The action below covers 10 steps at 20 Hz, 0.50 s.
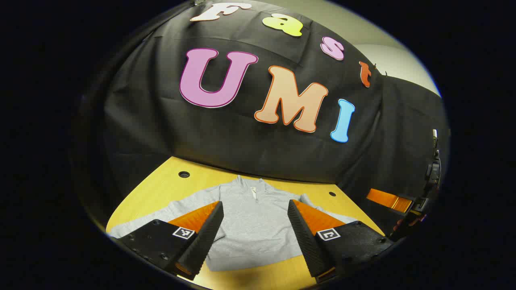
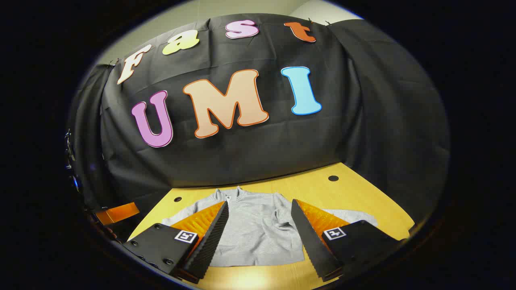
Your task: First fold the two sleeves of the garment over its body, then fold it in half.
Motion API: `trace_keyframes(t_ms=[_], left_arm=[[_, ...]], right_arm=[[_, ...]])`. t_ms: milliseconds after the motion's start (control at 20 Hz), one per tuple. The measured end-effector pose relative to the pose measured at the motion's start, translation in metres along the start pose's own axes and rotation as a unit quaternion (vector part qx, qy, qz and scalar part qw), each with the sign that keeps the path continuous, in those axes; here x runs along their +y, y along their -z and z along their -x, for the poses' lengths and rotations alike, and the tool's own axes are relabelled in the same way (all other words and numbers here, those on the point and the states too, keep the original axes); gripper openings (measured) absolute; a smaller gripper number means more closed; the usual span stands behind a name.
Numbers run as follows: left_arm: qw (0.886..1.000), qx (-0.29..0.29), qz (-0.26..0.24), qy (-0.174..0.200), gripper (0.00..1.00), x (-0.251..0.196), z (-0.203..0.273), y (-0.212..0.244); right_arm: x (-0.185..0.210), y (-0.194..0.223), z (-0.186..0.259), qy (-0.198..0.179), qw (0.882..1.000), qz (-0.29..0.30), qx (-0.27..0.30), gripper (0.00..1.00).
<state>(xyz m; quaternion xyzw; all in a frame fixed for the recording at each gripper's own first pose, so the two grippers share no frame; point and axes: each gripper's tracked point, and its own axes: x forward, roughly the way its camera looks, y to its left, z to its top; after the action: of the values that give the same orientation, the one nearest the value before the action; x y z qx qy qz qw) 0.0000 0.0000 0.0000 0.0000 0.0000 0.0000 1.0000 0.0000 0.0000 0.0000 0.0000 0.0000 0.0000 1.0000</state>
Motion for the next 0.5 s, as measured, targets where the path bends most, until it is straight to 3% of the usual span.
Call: trace_keyframes(t_ms=[500], left_arm=[[1.0, 0.009, -0.011, -0.019, 0.94, 0.007, -0.005, 0.002]], right_arm=[[-0.028, 0.006, -0.008, 0.028, 1.0, 0.0, 0.008, 0.98]])
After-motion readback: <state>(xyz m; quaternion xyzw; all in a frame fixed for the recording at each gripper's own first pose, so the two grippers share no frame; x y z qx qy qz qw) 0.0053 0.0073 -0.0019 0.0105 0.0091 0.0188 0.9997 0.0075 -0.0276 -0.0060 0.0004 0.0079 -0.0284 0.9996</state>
